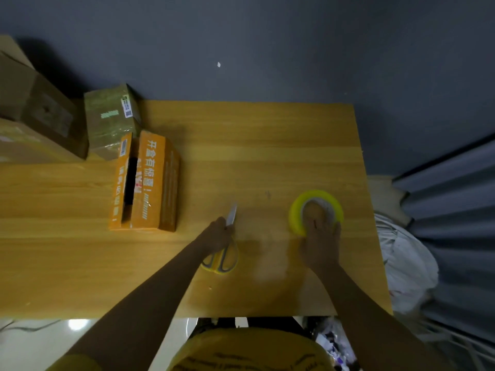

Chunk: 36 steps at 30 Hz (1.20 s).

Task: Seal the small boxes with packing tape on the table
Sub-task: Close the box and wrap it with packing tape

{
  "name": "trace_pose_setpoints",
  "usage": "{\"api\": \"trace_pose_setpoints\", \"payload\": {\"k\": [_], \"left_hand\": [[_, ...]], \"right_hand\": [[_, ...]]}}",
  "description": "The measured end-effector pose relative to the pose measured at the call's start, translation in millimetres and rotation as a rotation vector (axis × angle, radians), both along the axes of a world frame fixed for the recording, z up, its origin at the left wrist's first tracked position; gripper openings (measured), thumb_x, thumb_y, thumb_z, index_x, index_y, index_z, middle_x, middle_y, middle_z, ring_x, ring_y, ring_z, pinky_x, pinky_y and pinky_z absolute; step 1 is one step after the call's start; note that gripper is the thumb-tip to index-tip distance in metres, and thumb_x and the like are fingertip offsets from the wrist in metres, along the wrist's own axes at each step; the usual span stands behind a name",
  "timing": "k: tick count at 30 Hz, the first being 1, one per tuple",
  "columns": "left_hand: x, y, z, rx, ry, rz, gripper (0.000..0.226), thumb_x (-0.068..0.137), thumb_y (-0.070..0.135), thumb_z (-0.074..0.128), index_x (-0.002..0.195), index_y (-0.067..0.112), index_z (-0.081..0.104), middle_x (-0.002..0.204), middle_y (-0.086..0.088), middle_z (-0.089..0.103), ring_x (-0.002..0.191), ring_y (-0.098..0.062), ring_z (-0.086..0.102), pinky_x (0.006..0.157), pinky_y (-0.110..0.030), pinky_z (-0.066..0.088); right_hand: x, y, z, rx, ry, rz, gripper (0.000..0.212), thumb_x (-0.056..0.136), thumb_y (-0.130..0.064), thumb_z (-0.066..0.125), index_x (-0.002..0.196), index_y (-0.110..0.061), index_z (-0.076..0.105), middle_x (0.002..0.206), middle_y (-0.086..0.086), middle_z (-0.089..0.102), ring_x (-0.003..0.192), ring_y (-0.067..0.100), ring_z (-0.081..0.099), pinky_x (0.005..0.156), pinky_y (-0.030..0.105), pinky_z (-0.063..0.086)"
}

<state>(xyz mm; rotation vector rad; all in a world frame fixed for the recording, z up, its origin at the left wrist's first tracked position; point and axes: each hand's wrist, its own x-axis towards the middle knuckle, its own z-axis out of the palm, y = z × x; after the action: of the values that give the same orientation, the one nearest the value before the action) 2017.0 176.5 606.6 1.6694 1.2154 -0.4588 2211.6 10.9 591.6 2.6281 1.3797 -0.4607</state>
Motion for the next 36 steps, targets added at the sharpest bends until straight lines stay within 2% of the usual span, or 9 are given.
{"api": "trace_pose_setpoints", "payload": {"k": [11, 14, 16, 18, 23, 27, 29, 32, 36], "left_hand": [[24, -12, -27, 0.171, 0.071, -0.211, 0.033, 0.099, 0.03, 0.048, 0.118, 0.004, 0.046, 0.121, -0.019, 0.055, 0.109, -0.036, 0.054, 0.084, -0.038, 0.042], [43, -15, -5, 0.432, 0.262, -0.3, 0.058, 0.094, 0.042, 0.053, 0.136, 0.009, 0.032, 0.138, -0.013, 0.042, 0.125, -0.03, 0.043, 0.098, -0.038, 0.037], [55, -12, 11, 0.525, 0.116, -0.253, 0.077, 0.092, 0.044, 0.056, 0.149, 0.016, 0.015, 0.151, -0.009, 0.023, 0.137, -0.029, 0.028, 0.107, -0.042, 0.026], [64, -4, 24, 0.487, -0.272, -0.238, 0.079, 0.091, 0.038, 0.058, 0.153, 0.021, 0.012, 0.157, -0.006, 0.015, 0.143, -0.026, 0.019, 0.111, -0.041, 0.02], [81, 10, 55, 0.467, -0.781, -0.191, 0.034, 0.085, 0.03, 0.065, 0.109, 0.007, 0.066, 0.112, -0.01, 0.062, 0.109, -0.017, 0.055, 0.095, -0.028, 0.04], [81, 23, 84, 0.564, -0.84, -0.185, 0.011, 0.089, 0.014, 0.06, 0.086, 0.004, 0.063, 0.086, -0.01, 0.061, 0.084, -0.013, 0.051, 0.075, -0.028, 0.04], [80, 35, 101, 0.64, -0.83, -0.239, 0.011, 0.09, 0.011, 0.055, 0.086, 0.002, 0.06, 0.085, -0.011, 0.059, 0.082, -0.015, 0.048, 0.071, -0.023, 0.034], [76, 59, 120, 0.699, -0.745, -0.25, 0.012, 0.09, 0.018, 0.048, 0.09, 0.008, 0.055, 0.089, -0.005, 0.053, 0.087, -0.022, 0.05, 0.073, -0.031, 0.037], [61, 83, 140, 0.693, -0.727, -0.192, 0.009, 0.089, 0.021, 0.042, 0.089, 0.013, 0.048, 0.091, -0.007, 0.05, 0.086, -0.022, 0.047, 0.076, -0.034, 0.038]], "right_hand": [[2, 6, 22, 0.158, 0.129, -0.101, 0.059, 0.097, -0.029, 0.051, 0.151, -0.014, 0.029, 0.14, 0.011, 0.05, 0.135, 0.034, 0.038, 0.114, 0.06, -0.004], [1, 0, 27, 0.287, 0.161, -0.067, 0.056, 0.099, -0.037, 0.044, 0.148, -0.013, 0.034, 0.137, 0.011, 0.054, 0.132, 0.036, 0.042, 0.113, 0.062, -0.002], [-1, 2, 33, 0.365, 0.215, -0.073, 0.07, 0.098, -0.058, 0.024, 0.141, -0.008, 0.046, 0.123, 0.015, 0.063, 0.121, 0.039, 0.053, 0.111, 0.065, 0.004], [-4, 5, 40, 0.472, 0.263, -0.069, 0.083, 0.095, -0.067, 0.014, 0.133, -0.004, 0.054, 0.114, 0.016, 0.066, 0.111, 0.038, 0.059, 0.11, 0.059, 0.006], [1, 20, 68, 0.488, 0.358, -0.02, 0.084, 0.086, -0.069, 0.025, 0.138, -0.008, 0.048, 0.12, 0.011, 0.061, 0.12, 0.032, 0.052, 0.112, 0.049, 0.004], [7, 39, 86, 0.508, 0.411, 0.002, 0.075, 0.086, -0.061, 0.03, 0.141, -0.01, 0.042, 0.13, 0.009, 0.054, 0.127, 0.028, 0.044, 0.114, 0.038, -0.001], [7, 54, 96, 0.555, 0.462, 0.027, 0.069, 0.086, -0.059, 0.036, 0.134, -0.011, 0.048, 0.12, 0.006, 0.058, 0.119, 0.028, 0.049, 0.111, 0.042, 0.011], [3, 79, 113, 0.698, 0.589, 0.015, 0.065, 0.08, -0.061, 0.041, 0.114, -0.008, 0.058, 0.092, -0.003, 0.057, 0.092, 0.031, 0.058, 0.085, 0.043, 0.037], [-8, 106, 142, 0.803, 0.738, -0.085, 0.048, 0.084, -0.052, 0.049, 0.103, -0.01, 0.06, 0.079, -0.005, 0.057, 0.077, 0.018, 0.056, 0.066, 0.029, 0.041]]}}
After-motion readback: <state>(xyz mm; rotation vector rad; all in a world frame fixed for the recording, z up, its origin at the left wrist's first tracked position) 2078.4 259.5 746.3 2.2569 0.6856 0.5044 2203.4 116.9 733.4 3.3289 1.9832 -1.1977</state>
